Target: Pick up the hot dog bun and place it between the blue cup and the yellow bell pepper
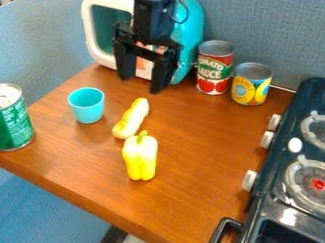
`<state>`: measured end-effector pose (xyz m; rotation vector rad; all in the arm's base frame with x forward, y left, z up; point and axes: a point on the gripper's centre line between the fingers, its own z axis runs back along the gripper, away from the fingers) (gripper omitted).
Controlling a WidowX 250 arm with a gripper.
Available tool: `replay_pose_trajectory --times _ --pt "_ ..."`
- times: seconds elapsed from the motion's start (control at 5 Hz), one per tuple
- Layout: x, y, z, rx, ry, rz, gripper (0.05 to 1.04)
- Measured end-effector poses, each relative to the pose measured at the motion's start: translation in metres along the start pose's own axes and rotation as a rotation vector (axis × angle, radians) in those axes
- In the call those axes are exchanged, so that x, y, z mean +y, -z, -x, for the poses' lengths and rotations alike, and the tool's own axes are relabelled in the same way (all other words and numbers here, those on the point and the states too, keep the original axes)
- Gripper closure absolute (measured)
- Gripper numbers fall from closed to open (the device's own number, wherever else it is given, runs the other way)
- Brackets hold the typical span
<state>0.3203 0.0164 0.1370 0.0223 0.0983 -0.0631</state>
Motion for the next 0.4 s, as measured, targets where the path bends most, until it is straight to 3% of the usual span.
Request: replay_pose_trajectory --times 0.2,0.4 --pt "-0.009 0.007 0.028 0.046 0.089 0.012 0.083" --pt "-0.021 0.022 0.032 -0.015 0.154 0.051 0.083"
